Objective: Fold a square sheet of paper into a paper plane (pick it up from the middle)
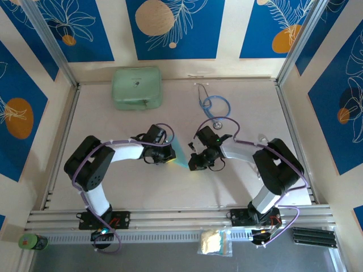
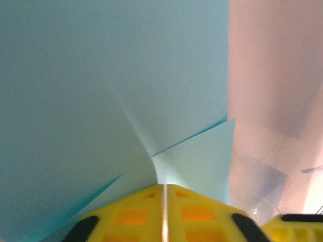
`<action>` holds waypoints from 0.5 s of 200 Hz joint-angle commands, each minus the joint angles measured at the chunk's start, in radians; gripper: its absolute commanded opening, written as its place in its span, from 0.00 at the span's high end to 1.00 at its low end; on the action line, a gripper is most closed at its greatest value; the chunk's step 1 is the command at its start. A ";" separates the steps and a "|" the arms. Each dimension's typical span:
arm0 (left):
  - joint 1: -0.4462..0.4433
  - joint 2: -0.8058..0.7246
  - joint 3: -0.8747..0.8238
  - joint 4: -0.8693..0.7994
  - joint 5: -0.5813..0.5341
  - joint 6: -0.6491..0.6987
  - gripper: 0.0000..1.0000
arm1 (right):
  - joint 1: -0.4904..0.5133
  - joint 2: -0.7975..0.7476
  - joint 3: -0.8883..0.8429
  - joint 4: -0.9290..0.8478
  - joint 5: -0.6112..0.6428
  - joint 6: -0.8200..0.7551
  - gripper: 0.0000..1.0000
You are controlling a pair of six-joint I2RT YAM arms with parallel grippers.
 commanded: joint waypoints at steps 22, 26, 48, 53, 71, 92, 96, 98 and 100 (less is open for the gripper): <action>0.012 -0.143 -0.011 -0.042 -0.068 -0.065 0.72 | -0.026 -0.022 0.045 0.095 0.051 0.111 0.81; 0.014 -0.154 -0.021 -0.045 -0.078 -0.074 0.70 | -0.026 -0.012 0.054 0.101 0.052 0.120 0.80; 0.022 -0.203 -0.091 -0.025 -0.116 -0.133 0.68 | -0.022 0.047 0.112 0.115 0.046 0.150 0.79; 0.025 -0.211 -0.108 -0.013 -0.119 -0.149 0.67 | -0.019 0.060 0.125 0.116 0.045 0.153 0.79; 0.030 -0.234 -0.161 0.027 -0.126 -0.199 0.65 | -0.004 0.095 0.167 0.107 0.062 0.146 0.79; 0.034 -0.237 -0.189 0.064 -0.123 -0.231 0.65 | 0.012 0.141 0.216 0.076 0.099 0.134 0.79; 0.034 -0.235 -0.192 0.068 -0.123 -0.237 0.64 | 0.012 0.148 0.224 0.072 0.100 0.134 0.79; 0.033 -0.233 -0.194 0.072 -0.123 -0.238 0.64 | 0.012 0.151 0.227 0.070 0.100 0.134 0.79; 0.034 -0.232 -0.195 0.073 -0.123 -0.240 0.64 | 0.012 0.154 0.229 0.070 0.102 0.134 0.79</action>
